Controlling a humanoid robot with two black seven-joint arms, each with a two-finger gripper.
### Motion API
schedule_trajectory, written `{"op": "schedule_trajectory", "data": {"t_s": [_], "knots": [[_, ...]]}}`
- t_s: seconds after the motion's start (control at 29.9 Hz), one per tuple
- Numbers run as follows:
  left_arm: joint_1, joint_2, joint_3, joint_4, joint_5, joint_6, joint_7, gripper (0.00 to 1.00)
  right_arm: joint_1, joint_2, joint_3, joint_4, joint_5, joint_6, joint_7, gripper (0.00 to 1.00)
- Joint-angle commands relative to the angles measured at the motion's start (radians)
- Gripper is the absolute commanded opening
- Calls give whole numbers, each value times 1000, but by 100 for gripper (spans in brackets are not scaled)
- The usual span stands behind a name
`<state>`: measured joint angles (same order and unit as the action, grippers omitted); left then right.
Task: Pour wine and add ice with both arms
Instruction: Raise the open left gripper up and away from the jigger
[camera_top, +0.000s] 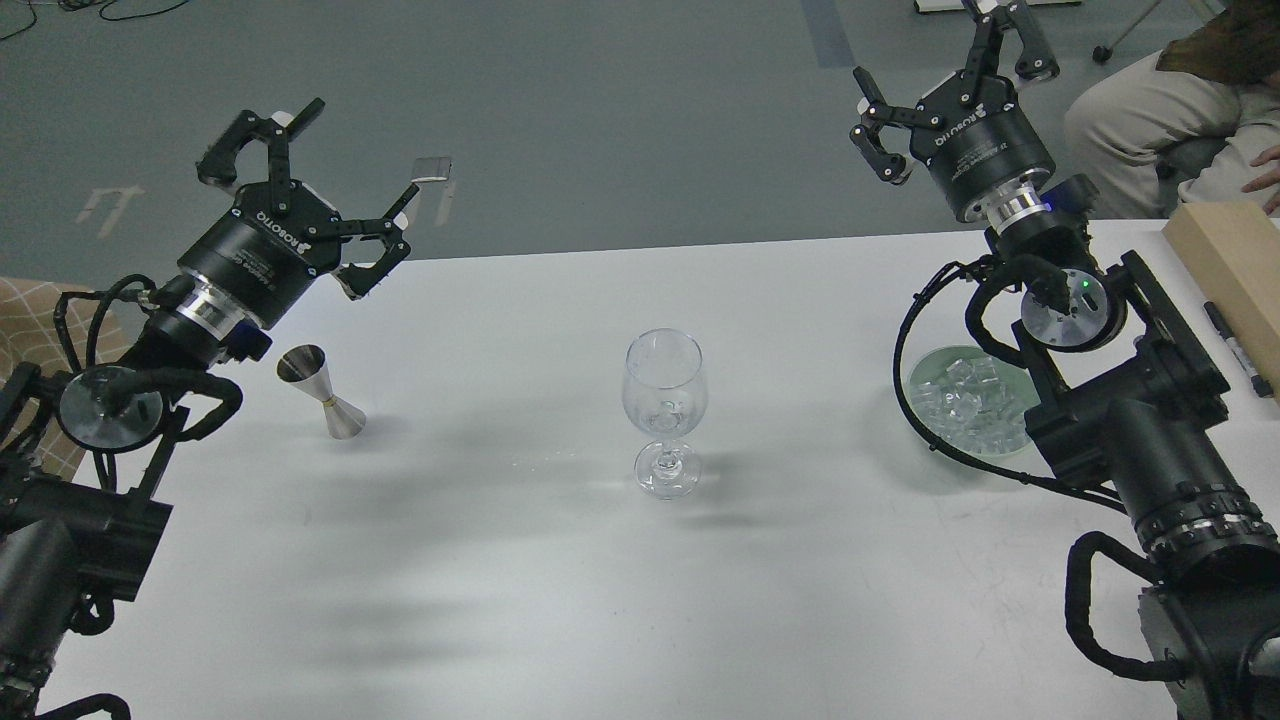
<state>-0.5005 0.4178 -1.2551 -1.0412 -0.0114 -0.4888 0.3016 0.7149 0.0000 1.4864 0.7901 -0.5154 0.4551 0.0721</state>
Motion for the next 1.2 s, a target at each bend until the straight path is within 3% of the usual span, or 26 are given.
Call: {"op": "schedule_trajectory", "data": {"t_s": [0.0, 0.23, 0.37, 0.5, 1.17], "knots": [[-62, -27, 19, 96, 31, 0, -9, 98, 0, 0, 0, -2, 0, 0, 0, 100], [-92, -39, 19, 147, 83, 0, -39, 98, 3, 0, 2, -2, 0, 0, 0, 100], [-93, -40, 3, 147, 140, 0, -134, 98, 6, 0, 2, -2, 0, 0, 0, 100], [-98, -37, 5, 145, 143, 0, -189, 98, 5, 0, 0, -2, 0, 0, 0, 100], [-23, -36, -21, 32, 309, 0, -199, 98, 6, 0, 0, 0, 0, 0, -2, 100]]}}
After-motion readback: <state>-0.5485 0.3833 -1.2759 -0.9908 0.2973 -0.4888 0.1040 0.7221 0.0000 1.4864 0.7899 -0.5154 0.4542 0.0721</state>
